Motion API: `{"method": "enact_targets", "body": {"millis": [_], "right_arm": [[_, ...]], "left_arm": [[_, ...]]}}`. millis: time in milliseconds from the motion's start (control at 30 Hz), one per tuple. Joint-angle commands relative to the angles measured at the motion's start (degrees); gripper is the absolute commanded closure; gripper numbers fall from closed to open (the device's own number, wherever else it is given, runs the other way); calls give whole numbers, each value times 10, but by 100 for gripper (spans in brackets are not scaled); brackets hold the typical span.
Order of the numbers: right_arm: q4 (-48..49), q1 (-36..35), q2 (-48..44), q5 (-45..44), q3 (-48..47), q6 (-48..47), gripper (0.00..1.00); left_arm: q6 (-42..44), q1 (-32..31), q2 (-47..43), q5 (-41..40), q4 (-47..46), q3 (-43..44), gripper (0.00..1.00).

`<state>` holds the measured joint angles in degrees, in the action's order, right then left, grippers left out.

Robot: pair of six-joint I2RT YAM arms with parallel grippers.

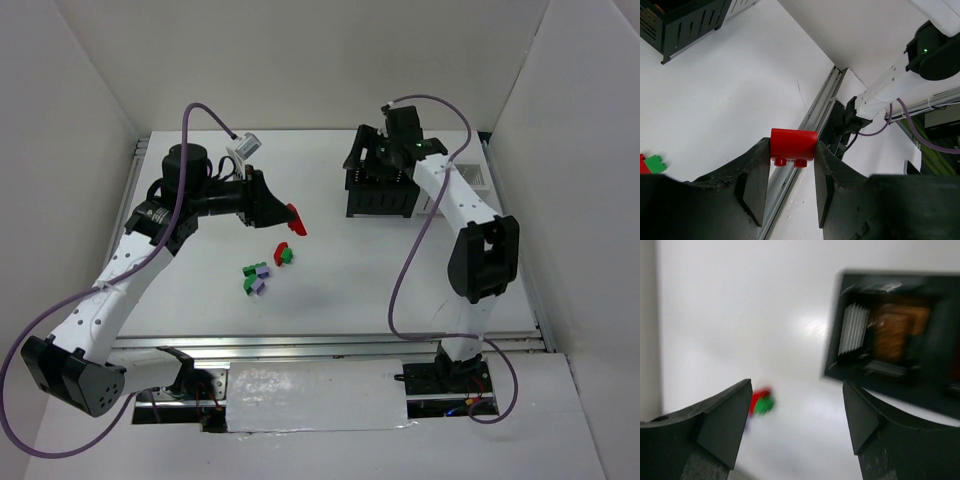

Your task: Sort the legos into containers by color

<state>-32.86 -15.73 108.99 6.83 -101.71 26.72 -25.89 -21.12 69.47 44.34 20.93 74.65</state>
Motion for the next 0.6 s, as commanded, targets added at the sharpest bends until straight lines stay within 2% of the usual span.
{"method": "enact_targets", "body": {"millis": [0, 33, 67, 100, 167, 200, 233, 267, 300, 400, 567], "right_arm": [[98, -4, -107, 330, 65, -91, 20], [113, -6, -146, 416, 109, -111, 20], [135, -8, -167, 570, 133, -126, 20], [196, -11, -185, 623, 159, -116, 20], [305, -18, -245, 682, 244, -16, 20], [442, -23, -262, 716, 302, 33, 19], [505, -28, -286, 726, 324, 74, 19], [557, -41, -294, 731, 339, 157, 18], [646, -49, -298, 733, 358, 196, 18], [759, -92, -297, 727, 363, 297, 18], [729, -134, -290, 676, 333, 280, 18]], "left_arm": [[-19, 2, 0, 20, -39, 15, 100], [-26, 3, 0, 29, -59, 14, 100], [-41, 4, 0, 46, -69, 10, 100], [-49, 6, -1, 57, -82, 8, 100], [-69, 7, 4, 88, -115, 3, 100], [-74, 7, 5, 101, -126, 1, 100], [-86, 8, 7, 114, -156, -3, 100], [-107, 8, 10, 130, -174, -12, 100], [-117, 7, 12, 149, -192, -17, 100], [-144, 6, 18, 157, -238, -30, 100], [-191, 7, 26, 170, -301, -44, 100]]}}
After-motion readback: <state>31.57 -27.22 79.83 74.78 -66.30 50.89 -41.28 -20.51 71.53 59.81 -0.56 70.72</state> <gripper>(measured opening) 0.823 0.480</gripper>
